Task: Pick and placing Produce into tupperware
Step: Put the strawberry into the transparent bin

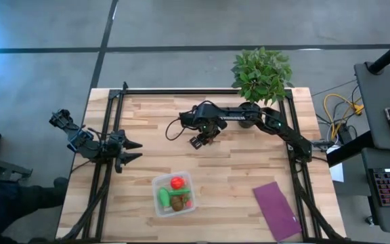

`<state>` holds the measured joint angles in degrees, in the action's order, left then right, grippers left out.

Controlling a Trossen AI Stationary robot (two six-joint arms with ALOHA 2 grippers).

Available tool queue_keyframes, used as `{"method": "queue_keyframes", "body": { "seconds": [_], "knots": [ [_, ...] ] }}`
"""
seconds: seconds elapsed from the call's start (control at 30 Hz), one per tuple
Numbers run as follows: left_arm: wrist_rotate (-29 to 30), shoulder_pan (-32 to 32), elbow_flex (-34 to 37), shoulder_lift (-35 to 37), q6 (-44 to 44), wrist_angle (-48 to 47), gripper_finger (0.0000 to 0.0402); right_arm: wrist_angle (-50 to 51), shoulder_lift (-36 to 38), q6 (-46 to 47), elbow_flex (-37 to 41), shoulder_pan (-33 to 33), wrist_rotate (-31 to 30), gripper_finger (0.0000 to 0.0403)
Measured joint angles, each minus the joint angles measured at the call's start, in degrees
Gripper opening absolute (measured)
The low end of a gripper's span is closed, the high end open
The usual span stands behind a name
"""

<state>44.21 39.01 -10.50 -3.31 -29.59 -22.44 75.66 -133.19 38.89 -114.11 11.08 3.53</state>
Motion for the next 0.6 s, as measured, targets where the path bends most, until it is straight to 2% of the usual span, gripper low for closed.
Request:
{"method": "queue_keyframes", "body": {
  "seconds": [0.1,0.23,0.33,0.47,0.6],
  "knots": [
    [0.0,0.0,0.0,0.0,0.0,0.0,0.0192,2.9,0.0,-0.7,-4.6,-1.5,3.6,0.0145],
    [0.0,0.0,0.0,0.0,0.0,0.0,0.0192,2.8,0.0,-0.3,-11.8,-5.0,15.7,0.0146],
    [0.0,0.0,0.0,0.0,0.0,0.0,0.0192,1.6,0.1,1.4,-15.9,-8.2,21.1,0.0146],
    [0.0,0.0,0.0,0.0,0.0,0.0,0.0192,-1.9,0.1,4.5,-18.7,-12.8,24.4,0.0146],
    [0.0,0.0,0.0,0.0,0.0,0.0,0.0192,-9.0,0.1,9.6,-17.8,-16.7,25.0,0.0146]
  ]
}}
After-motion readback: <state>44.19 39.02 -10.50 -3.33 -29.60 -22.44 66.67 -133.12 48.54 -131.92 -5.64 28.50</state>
